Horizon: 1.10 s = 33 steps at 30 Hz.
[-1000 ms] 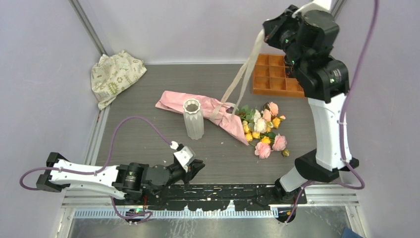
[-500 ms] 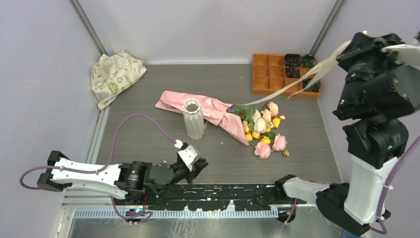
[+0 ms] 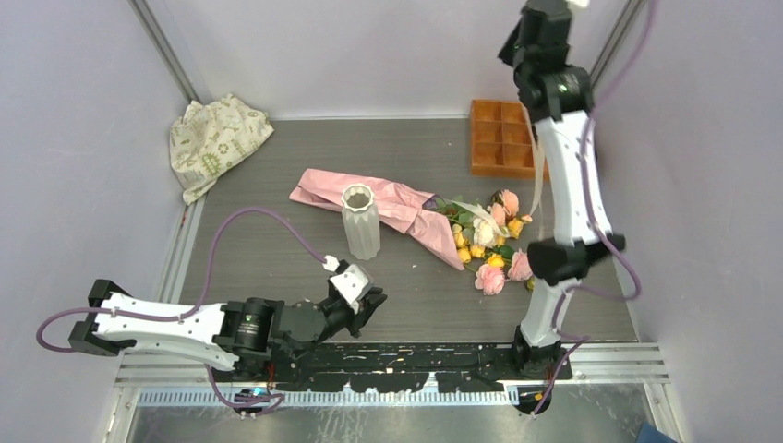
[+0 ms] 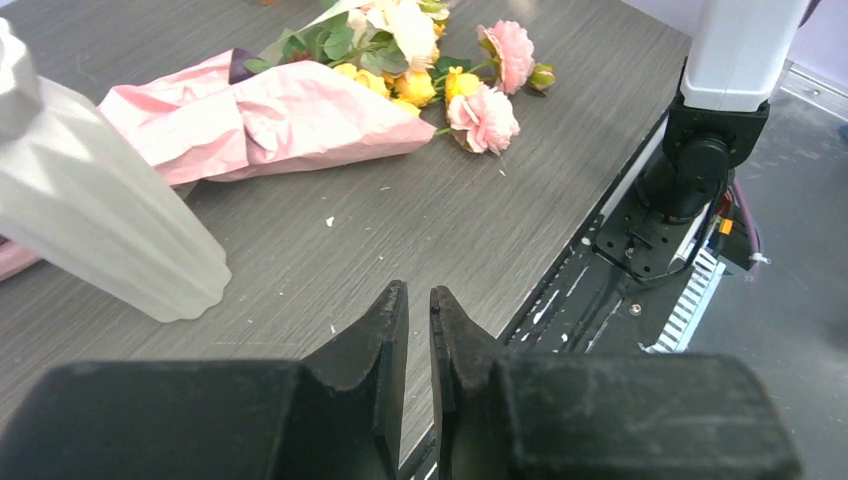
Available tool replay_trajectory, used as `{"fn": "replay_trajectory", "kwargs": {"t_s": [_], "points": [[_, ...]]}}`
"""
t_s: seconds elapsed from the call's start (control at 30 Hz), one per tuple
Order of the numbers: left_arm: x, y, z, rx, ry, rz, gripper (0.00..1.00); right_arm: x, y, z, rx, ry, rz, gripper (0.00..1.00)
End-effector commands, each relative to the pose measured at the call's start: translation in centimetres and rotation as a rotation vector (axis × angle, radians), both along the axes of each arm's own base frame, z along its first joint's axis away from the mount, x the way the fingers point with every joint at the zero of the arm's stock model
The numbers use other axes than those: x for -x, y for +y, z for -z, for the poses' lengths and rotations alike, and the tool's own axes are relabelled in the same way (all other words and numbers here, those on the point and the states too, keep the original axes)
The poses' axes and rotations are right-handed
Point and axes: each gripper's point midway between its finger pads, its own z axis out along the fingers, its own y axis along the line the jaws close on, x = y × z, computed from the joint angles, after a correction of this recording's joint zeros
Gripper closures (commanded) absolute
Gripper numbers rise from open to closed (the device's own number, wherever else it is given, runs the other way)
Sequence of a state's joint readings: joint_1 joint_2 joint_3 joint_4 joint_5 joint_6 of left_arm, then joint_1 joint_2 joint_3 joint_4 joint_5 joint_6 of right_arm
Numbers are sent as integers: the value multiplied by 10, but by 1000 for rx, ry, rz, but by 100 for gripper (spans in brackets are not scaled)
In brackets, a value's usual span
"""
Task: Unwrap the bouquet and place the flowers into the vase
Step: Place the ribbon at the center of the board.
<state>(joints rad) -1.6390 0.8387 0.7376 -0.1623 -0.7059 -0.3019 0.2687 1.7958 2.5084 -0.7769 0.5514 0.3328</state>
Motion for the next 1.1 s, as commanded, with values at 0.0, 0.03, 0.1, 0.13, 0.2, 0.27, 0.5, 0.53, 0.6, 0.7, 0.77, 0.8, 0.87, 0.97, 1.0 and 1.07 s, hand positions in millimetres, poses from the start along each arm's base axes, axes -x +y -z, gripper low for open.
{"fn": "replay_trajectory", "kwargs": {"t_s": [0.0, 0.03, 0.1, 0.13, 0.2, 0.27, 0.5, 0.53, 0.6, 0.7, 0.77, 0.8, 0.87, 0.97, 1.0, 1.07], "points": [[-12, 17, -32, 86, -7, -78, 84, -59, 58, 83, -260, 198, -368, 99], [-13, 20, -31, 86, -9, -84, 84, -68, 71, 91, -279, 204, -428, 99], [-15, 24, -31, 87, -14, -97, 84, -84, 92, 108, -316, 212, -533, 99], [-16, 25, -31, 86, -19, -102, 84, -91, 101, 118, -331, 224, -574, 96], [-17, 26, -30, 83, -25, -111, 84, -98, 113, 140, -353, 265, -628, 85], [-18, 26, -30, 81, -27, -113, 84, -100, 119, 164, -361, 329, -651, 65], [-22, 33, -35, 59, -37, -147, 84, -51, 140, 225, -343, 509, -734, 35], [-24, 35, -36, 59, -41, -155, 84, -39, 150, 233, -336, 524, -755, 34], [-26, 38, -40, 62, -47, -169, 84, -9, 162, 242, -339, 549, -783, 34], [-28, 43, -43, 70, -47, -180, 84, 29, 183, 268, -403, 593, -844, 35], [-28, 46, -42, 67, -45, -184, 84, 55, 198, 290, -451, 642, -889, 35], [-28, 47, -41, 64, -45, -189, 84, 65, 207, 295, -467, 653, -916, 35], [-30, 51, -41, 56, -47, -200, 84, 83, 221, 306, -494, 691, -941, 36], [-32, 56, -44, 59, -46, -214, 84, 100, 228, 327, -512, 731, -923, 36], [-32, 59, -45, 65, -42, -219, 85, 103, 228, 336, -520, 746, -912, 36], [-32, 63, -46, 75, -32, -223, 85, 108, 224, 352, -526, 768, -890, 36]]}}
